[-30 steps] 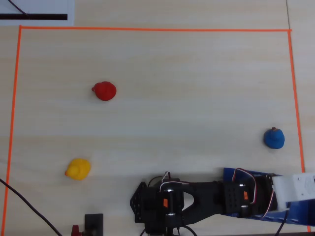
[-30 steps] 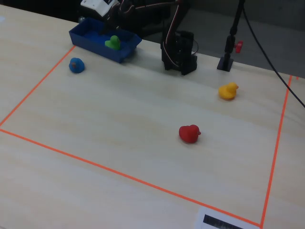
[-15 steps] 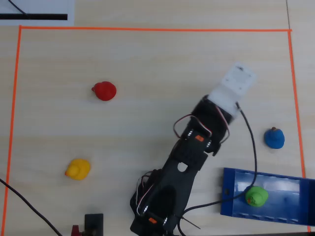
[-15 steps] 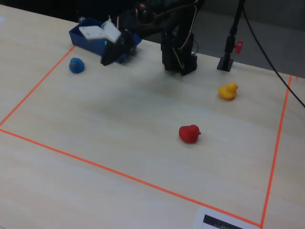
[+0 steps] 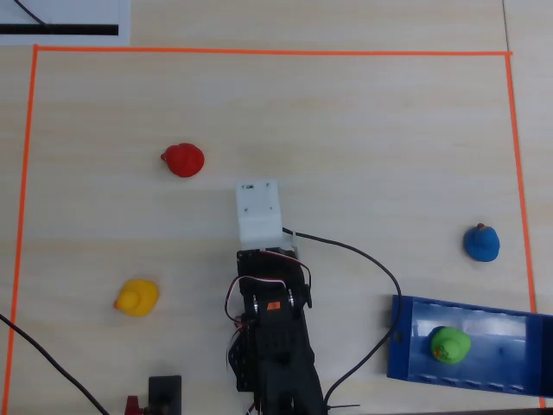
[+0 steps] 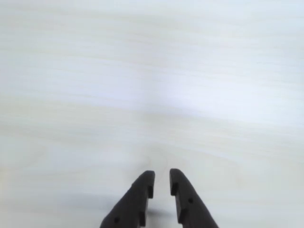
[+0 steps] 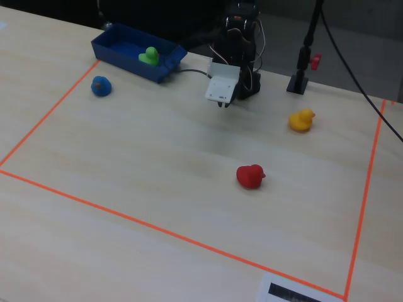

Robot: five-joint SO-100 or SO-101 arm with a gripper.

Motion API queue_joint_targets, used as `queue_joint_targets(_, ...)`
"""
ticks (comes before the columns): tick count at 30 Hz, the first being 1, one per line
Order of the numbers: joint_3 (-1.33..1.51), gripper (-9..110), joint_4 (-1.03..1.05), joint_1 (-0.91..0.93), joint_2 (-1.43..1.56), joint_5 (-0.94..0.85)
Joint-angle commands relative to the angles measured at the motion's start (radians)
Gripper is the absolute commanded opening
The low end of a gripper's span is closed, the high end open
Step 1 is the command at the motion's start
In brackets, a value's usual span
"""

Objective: Grasp green duck and put it into box.

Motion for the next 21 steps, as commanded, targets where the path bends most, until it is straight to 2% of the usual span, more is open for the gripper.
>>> queue_joint_targets(1, 0.086, 0, -0.008, -0.017, 0.094, -0.026)
queue_joint_targets(21, 0.308, 0, -0.060, 0.040, 0.163, -0.026)
